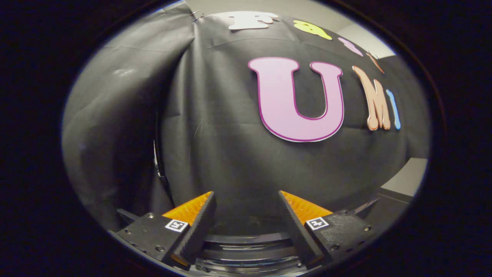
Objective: Put the clothes into the washing machine and then close the washing machine lid.
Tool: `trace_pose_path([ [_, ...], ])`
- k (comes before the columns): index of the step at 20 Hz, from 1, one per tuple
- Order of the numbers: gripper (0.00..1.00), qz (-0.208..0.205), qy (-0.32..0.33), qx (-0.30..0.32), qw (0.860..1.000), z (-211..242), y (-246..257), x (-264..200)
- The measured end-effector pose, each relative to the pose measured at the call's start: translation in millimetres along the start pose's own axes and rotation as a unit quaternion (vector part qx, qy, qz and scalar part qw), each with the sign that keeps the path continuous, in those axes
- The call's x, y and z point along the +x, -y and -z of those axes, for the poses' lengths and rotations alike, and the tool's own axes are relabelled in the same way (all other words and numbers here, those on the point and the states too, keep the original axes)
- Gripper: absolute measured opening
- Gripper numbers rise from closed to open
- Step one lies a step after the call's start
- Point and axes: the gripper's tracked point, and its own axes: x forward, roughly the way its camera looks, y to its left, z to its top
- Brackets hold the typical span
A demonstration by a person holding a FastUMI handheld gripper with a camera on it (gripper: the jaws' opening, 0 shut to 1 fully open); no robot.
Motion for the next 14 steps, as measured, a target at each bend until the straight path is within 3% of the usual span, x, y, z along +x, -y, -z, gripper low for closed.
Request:
trace_pose_path([
  [5,0.97,-0.005,0.013,-0.001,1.0,-0.4,-0.8,-26.0],
  [14,0.98,0.003,0.043,-0.002,0.999,-4.1,2.5,-22.9],
])
